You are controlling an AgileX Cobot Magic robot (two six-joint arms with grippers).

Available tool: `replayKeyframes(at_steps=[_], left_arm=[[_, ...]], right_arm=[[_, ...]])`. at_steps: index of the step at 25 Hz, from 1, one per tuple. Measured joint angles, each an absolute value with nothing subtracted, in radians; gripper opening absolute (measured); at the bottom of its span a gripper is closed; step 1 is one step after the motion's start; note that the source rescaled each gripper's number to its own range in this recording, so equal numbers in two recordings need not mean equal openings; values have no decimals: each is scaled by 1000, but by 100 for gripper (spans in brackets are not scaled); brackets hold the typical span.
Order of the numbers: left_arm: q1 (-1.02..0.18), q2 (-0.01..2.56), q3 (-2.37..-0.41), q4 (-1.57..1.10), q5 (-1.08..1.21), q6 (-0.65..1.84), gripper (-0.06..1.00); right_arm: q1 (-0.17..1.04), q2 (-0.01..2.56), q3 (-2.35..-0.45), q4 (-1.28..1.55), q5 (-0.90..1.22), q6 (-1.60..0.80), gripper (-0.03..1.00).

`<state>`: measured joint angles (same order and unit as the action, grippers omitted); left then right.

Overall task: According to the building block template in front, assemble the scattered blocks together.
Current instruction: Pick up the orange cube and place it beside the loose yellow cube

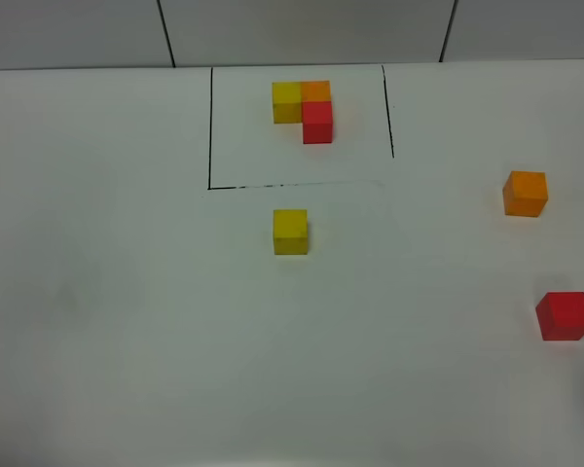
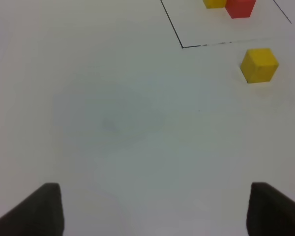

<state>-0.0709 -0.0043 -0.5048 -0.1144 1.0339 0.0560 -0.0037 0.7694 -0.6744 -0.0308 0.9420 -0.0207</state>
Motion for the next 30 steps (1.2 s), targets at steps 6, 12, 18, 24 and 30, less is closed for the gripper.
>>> replayKeyframes(at_steps=[6, 12, 18, 24, 30], left_arm=[[-71, -4, -505, -114, 1035, 56, 73], [-71, -4, -505, -114, 1035, 56, 73], [-71, -4, -505, -114, 1035, 56, 73], [-71, -4, -505, -114, 1035, 56, 73], [-71, -4, -505, -114, 1035, 56, 73]], right_arm=[[-4, 1302, -962, -34, 877, -43, 78], [-4, 1700, -1234, 49, 869, -43, 78], [-12, 1920, -1413, 75, 872, -26, 78], [-14, 2053, -1478, 93, 859, -10, 78], [-16, 2111, -1479, 98, 814, -9, 77]])
